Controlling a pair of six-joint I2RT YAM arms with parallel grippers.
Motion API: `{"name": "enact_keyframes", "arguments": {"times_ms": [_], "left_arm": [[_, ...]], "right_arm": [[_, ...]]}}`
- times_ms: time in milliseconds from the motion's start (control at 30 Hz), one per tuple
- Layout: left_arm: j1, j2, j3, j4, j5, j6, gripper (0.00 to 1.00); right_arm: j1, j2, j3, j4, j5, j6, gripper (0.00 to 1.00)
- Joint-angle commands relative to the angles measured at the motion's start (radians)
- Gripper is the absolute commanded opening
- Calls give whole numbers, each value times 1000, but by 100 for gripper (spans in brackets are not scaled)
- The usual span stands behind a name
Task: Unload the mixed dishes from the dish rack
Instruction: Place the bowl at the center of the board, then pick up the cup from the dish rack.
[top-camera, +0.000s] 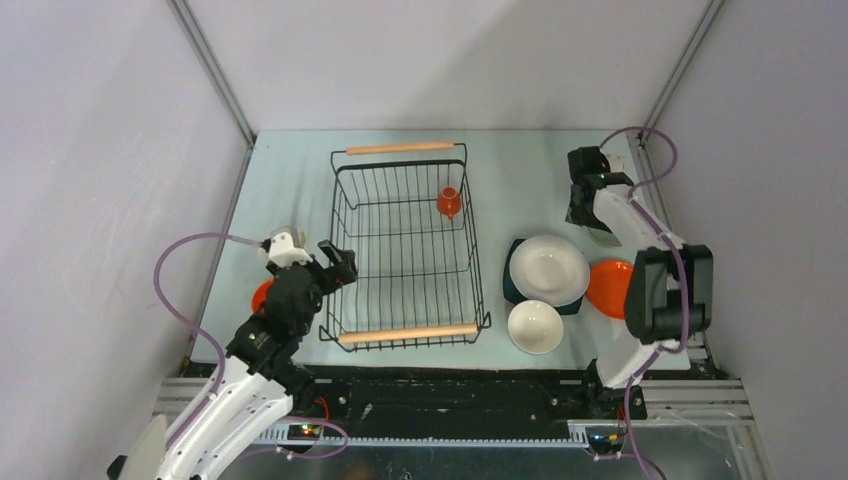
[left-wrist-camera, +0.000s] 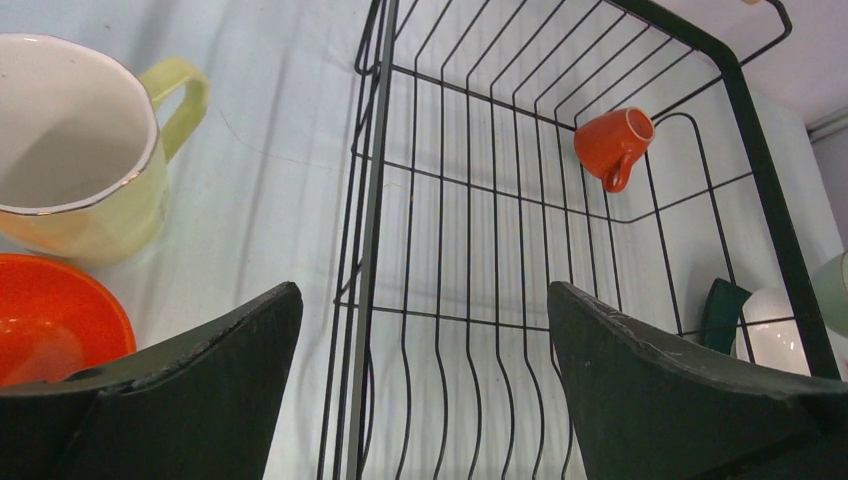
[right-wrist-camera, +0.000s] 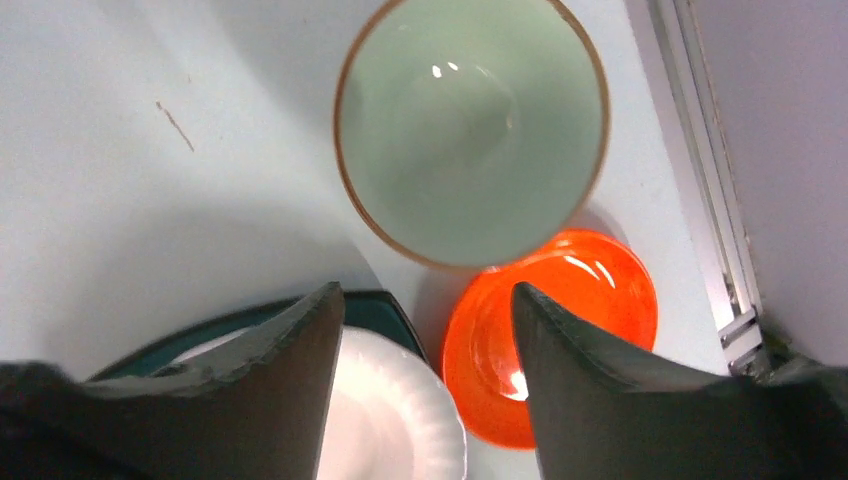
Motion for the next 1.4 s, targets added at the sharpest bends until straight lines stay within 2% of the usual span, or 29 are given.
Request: {"name": "enact_keyframes", "arguments": {"times_ms": [0, 33, 100, 400, 633, 767, 1000, 1167, 1367], "left_arm": [[5, 30, 31, 31, 54, 13, 100], [6, 38, 40, 35, 77, 21, 100], [5, 60, 63, 37, 102, 31, 100], [4, 266, 218, 114, 281, 71, 100], [-29, 641, 404, 161, 266, 72, 100], [-70, 823, 529, 200, 241, 93, 100], [-113, 1115, 747, 190, 172, 83, 99], [-127, 1234, 822, 237, 112, 78, 95], [-127, 1346, 902, 251, 116, 91, 91]], "right_arm": [[12, -219, -70, 14, 16, 133, 80], [16, -256, -106, 40, 8, 145, 92], [33, -363, -171, 85, -27, 178, 99], [62, -805, -435, 172, -176, 196, 99], [75, -1071, -622, 203, -317, 226, 100], [86, -1149, -649, 202, -352, 231, 99], [96, -1188, -678, 223, -369, 225, 100], [96, -1195, -689, 233, -401, 220, 100], [96, -1233, -698, 241, -418, 226, 100]]}}
